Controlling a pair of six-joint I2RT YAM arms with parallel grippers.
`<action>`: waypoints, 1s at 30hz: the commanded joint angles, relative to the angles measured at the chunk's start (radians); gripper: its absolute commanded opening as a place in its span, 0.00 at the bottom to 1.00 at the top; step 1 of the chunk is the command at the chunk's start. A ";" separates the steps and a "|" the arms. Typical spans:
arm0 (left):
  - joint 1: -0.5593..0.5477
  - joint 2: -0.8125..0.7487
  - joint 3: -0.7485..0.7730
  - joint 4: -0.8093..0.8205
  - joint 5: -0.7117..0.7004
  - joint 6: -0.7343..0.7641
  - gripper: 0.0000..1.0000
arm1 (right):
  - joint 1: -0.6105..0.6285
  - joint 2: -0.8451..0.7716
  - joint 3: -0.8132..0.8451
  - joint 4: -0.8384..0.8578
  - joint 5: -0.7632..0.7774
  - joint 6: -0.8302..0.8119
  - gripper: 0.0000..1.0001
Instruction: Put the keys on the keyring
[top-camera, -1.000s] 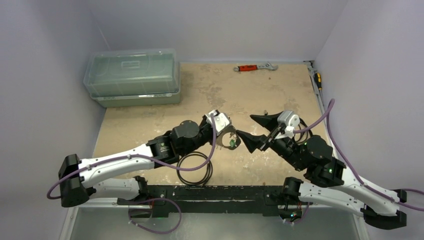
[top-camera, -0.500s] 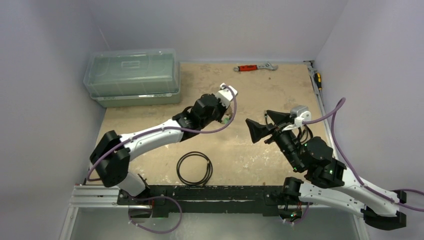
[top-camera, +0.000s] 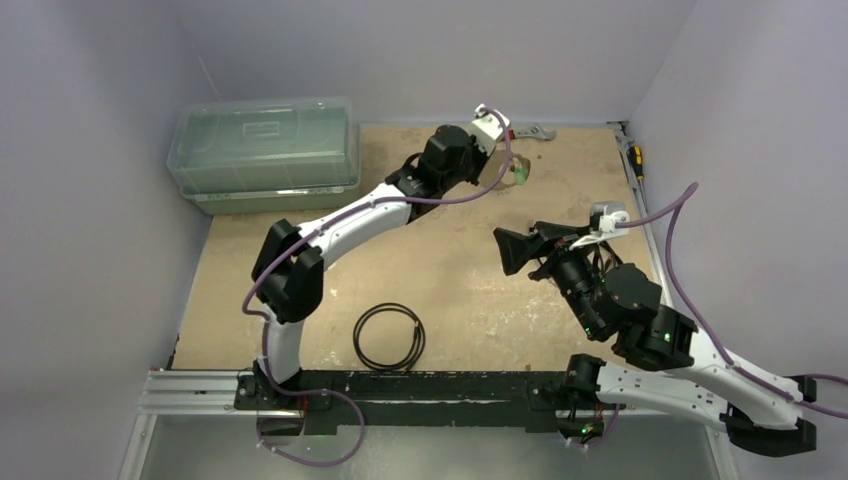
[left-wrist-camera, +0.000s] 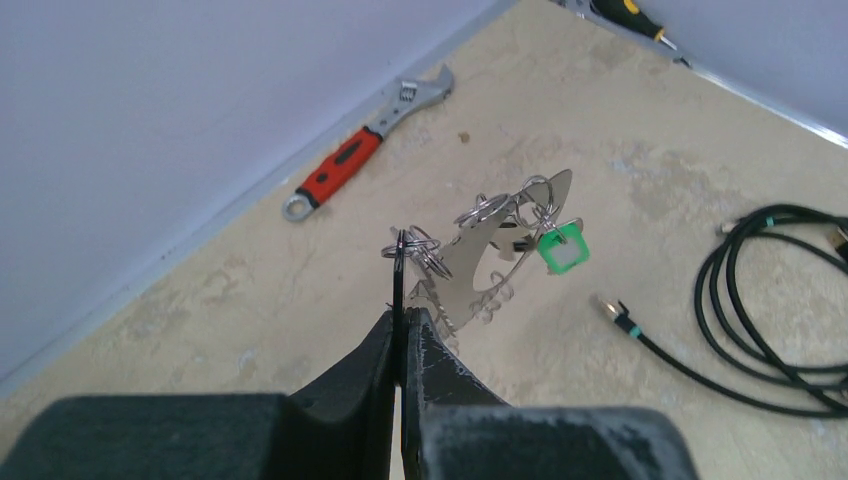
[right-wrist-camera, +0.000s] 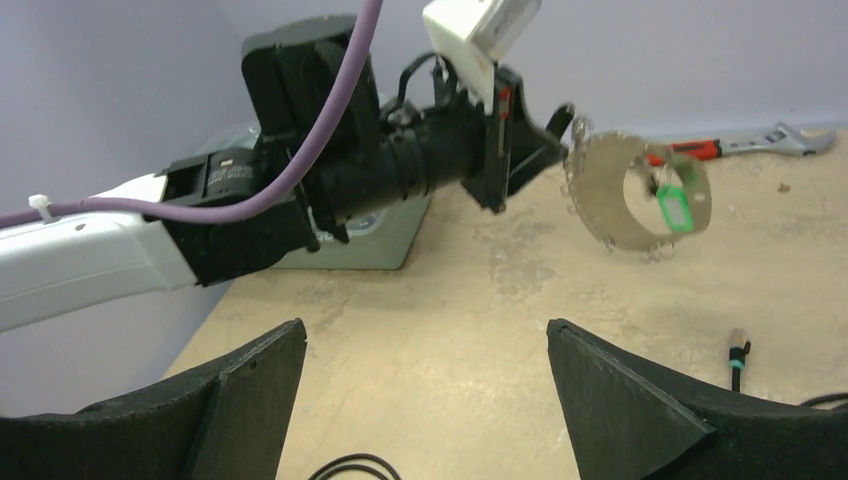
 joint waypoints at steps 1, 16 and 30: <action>0.036 0.076 0.192 0.005 0.036 0.058 0.00 | 0.002 0.028 0.065 -0.101 0.065 0.124 0.93; 0.084 0.276 0.372 -0.082 -0.107 0.267 0.00 | 0.002 -0.075 0.000 -0.118 0.124 0.174 0.94; 0.072 0.013 -0.133 0.116 -0.017 0.153 0.00 | 0.001 -0.115 -0.027 -0.112 0.149 0.165 0.95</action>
